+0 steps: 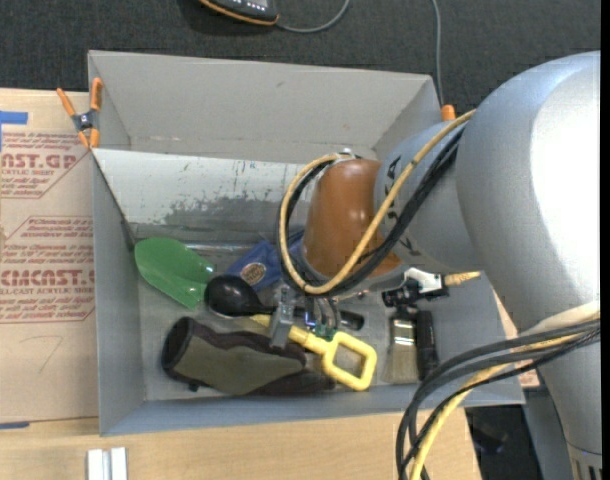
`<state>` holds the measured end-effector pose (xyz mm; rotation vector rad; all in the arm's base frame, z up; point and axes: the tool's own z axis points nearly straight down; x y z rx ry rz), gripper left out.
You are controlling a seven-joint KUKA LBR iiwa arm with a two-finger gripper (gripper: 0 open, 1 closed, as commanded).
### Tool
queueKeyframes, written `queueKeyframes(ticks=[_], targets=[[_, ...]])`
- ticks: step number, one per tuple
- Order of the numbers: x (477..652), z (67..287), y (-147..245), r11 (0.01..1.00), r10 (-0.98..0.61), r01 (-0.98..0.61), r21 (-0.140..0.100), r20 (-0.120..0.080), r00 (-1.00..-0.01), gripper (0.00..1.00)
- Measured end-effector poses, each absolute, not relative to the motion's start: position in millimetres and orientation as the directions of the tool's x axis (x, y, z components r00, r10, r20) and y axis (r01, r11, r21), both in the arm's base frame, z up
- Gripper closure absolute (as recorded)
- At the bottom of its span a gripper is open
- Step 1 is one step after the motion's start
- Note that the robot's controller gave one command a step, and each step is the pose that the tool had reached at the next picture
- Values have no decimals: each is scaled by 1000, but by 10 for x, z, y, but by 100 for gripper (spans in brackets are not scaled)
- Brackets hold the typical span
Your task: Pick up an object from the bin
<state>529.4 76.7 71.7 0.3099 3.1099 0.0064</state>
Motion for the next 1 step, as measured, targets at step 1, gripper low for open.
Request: queueKeyframes(ticks=[1], targets=[[5339, 780, 1229, 988, 154, 154, 11, -20, -988, 100]])
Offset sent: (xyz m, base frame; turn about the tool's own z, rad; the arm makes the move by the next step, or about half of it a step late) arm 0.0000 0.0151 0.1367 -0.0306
